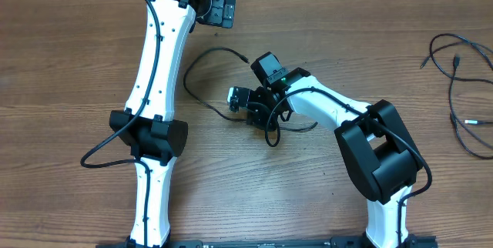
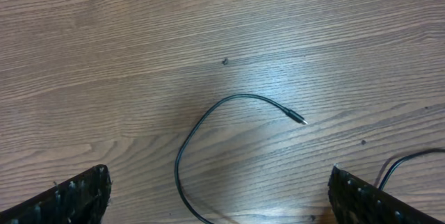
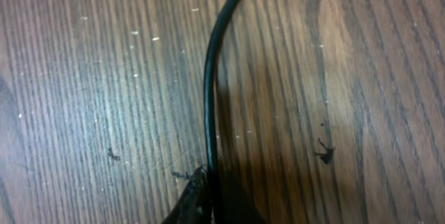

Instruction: Untangle cables

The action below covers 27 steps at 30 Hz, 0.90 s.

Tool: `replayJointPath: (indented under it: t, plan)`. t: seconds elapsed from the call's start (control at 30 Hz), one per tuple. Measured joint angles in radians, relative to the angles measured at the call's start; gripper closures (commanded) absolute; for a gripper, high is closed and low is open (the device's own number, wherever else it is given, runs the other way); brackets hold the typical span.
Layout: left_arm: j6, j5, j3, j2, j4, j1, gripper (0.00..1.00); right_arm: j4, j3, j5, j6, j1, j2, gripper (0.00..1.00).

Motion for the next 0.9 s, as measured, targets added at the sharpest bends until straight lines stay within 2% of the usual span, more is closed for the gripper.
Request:
replayJointPath:
  t: [0.37, 0.57, 0.73, 0.9]
  plan:
    - [0.000, 0.000, 0.000, 0.000, 0.000, 0.000, 0.00, -0.013, 0.008, 0.087, 0.056, 0.000, 0.002, 0.96]
    - [0.000, 0.000, 0.000, 0.000, 0.000, 0.000, 0.00, -0.082, 0.055, 0.138, 0.098, -0.026, -0.002, 0.96]
    - [0.000, 0.000, 0.000, 0.000, 0.000, 0.000, 0.00, -0.100, 0.143, 0.205, 0.144, -0.118, -0.089, 0.96]
    - [0.000, 0.000, 0.000, 0.000, 0.000, 0.000, 0.00, -0.063, 0.267, 0.313, 0.196, -0.310, -0.244, 0.96]
